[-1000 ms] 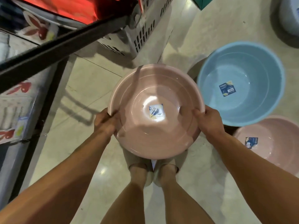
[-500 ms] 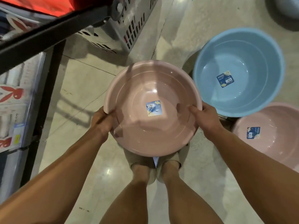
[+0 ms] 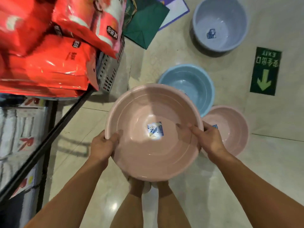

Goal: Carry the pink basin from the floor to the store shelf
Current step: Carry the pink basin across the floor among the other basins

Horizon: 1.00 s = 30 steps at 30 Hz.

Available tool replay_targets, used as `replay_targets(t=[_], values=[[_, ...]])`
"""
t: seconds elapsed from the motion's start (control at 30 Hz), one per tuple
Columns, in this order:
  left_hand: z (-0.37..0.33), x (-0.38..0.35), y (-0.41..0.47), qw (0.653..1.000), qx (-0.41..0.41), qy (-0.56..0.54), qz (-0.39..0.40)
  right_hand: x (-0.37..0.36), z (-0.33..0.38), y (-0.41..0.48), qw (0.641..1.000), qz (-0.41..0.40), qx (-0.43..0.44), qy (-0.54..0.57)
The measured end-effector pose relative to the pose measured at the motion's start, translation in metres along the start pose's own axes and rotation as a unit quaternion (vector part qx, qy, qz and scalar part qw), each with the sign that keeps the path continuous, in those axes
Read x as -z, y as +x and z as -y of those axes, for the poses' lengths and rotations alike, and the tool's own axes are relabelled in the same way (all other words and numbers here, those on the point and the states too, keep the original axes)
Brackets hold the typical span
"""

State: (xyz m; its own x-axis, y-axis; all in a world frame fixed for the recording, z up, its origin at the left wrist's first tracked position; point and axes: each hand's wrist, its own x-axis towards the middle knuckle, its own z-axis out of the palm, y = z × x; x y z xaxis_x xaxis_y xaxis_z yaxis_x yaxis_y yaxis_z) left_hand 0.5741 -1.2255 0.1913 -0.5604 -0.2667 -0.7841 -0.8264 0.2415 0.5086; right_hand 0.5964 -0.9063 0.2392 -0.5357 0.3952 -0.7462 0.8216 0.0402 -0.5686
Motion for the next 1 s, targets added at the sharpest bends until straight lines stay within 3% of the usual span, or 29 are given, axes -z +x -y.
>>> replay_targets(t=[0.23,0.57,1.0], values=[[-0.083,-0.048,-0.019,0.999,-0.03,0.012,0.033,0.068,0.022,0.004,0.996,-0.094,-0.01,-0.007],[-0.154,-0.132,0.002,0.998,-0.053,0.039,0.013,0.124,0.046,0.073,0.997,-0.07,-0.021,-0.001],[-0.141,-0.197,0.083,0.999,-0.007,0.043,-0.017,0.116,0.035,0.19,0.997,-0.056,-0.04,0.035]])
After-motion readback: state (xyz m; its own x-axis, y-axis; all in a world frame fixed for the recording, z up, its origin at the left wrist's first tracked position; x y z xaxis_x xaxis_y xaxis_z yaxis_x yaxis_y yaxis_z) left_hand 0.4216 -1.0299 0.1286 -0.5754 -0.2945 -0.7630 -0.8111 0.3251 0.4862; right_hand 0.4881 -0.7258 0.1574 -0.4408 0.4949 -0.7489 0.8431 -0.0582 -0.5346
